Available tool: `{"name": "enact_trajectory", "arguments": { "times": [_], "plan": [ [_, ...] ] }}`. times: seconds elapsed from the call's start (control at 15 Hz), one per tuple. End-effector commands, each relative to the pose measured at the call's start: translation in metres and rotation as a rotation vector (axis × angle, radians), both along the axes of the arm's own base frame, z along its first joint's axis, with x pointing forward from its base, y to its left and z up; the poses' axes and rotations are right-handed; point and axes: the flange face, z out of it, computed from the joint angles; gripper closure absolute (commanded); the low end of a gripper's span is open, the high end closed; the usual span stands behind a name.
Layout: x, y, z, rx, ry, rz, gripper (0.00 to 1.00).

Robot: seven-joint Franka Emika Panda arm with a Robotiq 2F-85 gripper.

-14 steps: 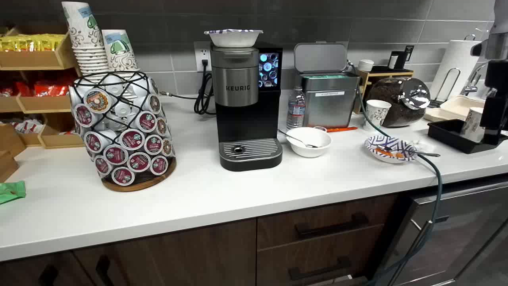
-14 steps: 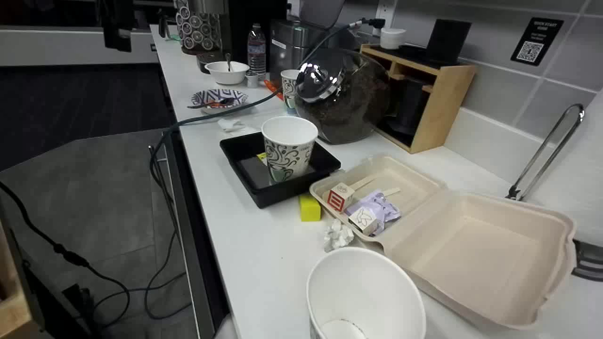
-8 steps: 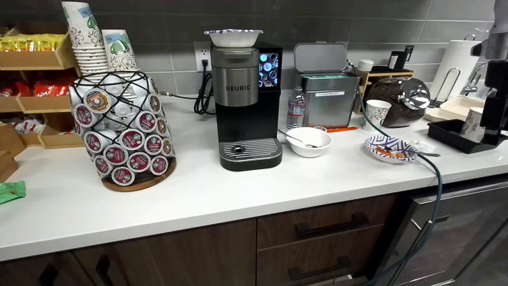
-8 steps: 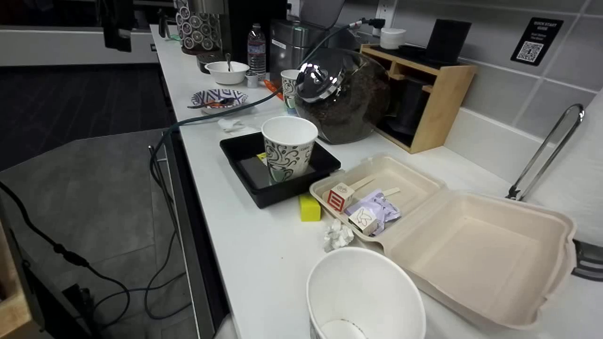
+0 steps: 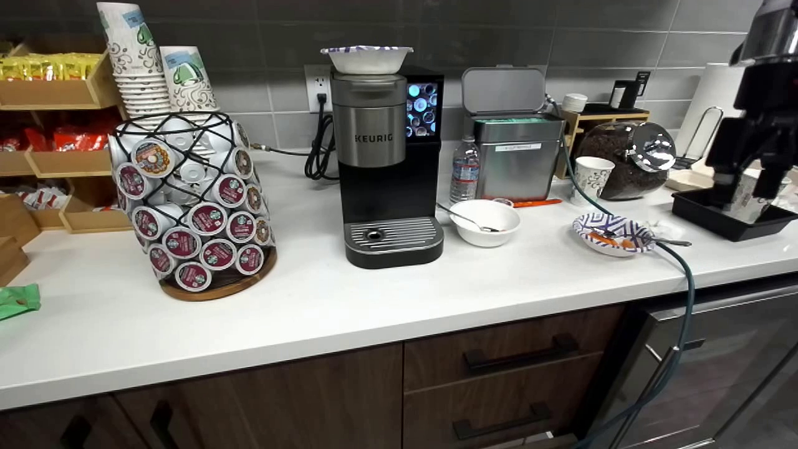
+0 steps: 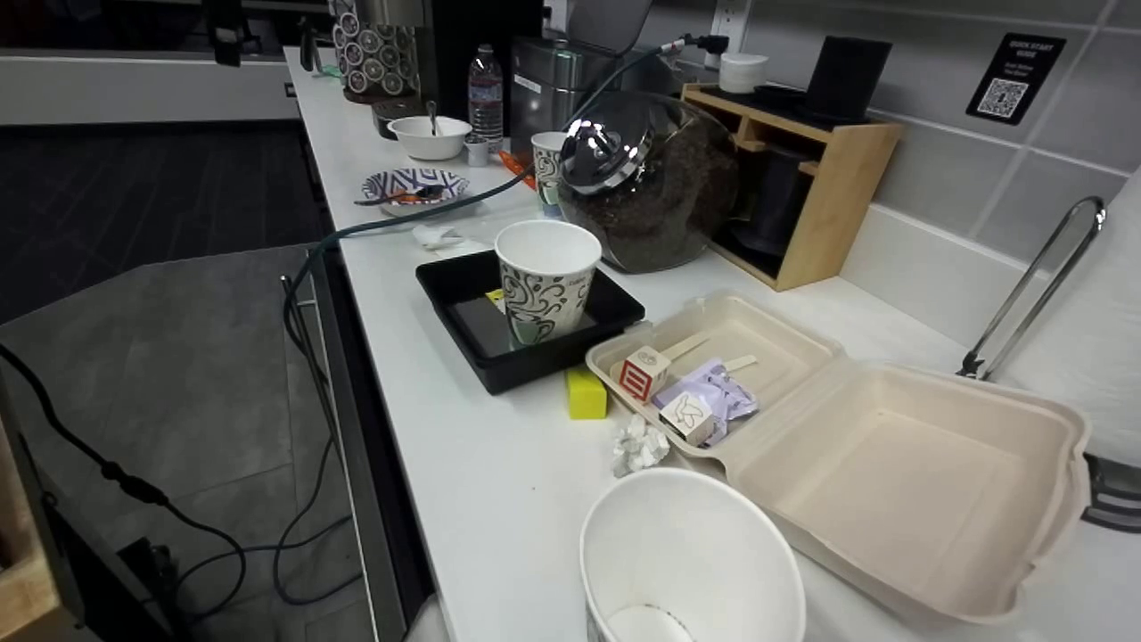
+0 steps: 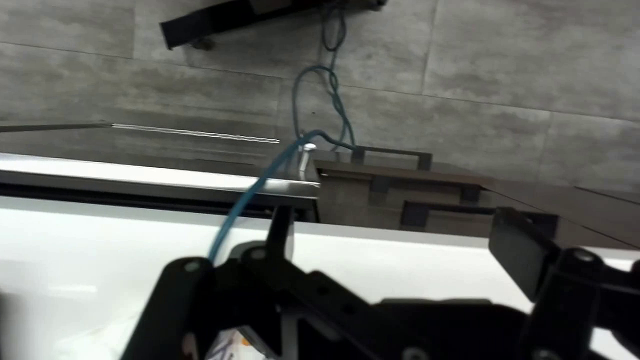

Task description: Remove the bowl from the top of the coffeemaker and put it on the counter.

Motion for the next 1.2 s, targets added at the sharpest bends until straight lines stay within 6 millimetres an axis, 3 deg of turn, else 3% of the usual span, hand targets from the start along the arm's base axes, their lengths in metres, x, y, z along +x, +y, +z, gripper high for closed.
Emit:
{"name": "enact_trajectory", "arguments": {
  "times": [0.0,0.33,0.47,0.67,0.73,1.0,1.13],
  "plan": [
    [0.035,0.064,0.045,0.14,-0.069,-0.129,0.0],
    [0.073,0.162,0.116,0.318,-0.241,-0.303,0.0],
    [0.094,0.189,0.139,0.372,-0.335,-0.372,0.0],
    [0.122,0.187,0.155,0.365,-0.537,-0.442,0.0],
    [0.102,0.19,0.157,0.376,-0.474,-0.396,0.0],
    [0.122,0.185,0.153,0.363,-0.528,-0.422,0.0],
    [0.133,0.19,0.153,0.414,-0.582,-0.521,0.0]
  ]
}}
